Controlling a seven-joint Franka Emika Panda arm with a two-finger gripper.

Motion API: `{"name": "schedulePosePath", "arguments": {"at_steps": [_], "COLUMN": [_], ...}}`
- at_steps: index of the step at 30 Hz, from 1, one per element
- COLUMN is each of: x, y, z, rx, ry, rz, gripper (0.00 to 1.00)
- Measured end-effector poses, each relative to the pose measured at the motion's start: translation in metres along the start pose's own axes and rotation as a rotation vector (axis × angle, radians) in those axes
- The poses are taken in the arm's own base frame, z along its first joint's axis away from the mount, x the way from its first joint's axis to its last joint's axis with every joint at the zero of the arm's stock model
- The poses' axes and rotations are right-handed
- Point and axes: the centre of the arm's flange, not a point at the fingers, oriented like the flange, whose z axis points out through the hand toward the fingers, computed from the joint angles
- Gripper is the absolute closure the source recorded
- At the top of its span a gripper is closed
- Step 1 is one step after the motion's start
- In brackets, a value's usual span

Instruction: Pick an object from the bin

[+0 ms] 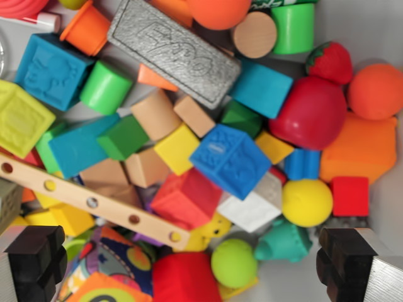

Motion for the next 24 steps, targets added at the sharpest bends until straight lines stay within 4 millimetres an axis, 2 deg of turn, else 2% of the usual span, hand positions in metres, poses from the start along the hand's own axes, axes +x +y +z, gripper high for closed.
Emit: {"name": "schedulePosePath", "arguments": {"at_steps": [9, 24], "x": [-0.006, -0.03], "y": [0.003, 0.014], "z": [0.003, 0.012], "rx": [0.0, 0.008], "ry": [-0.001, 0.004], "rz": [-0.029, -0.138], "gripper": [0.0, 0.0]}}
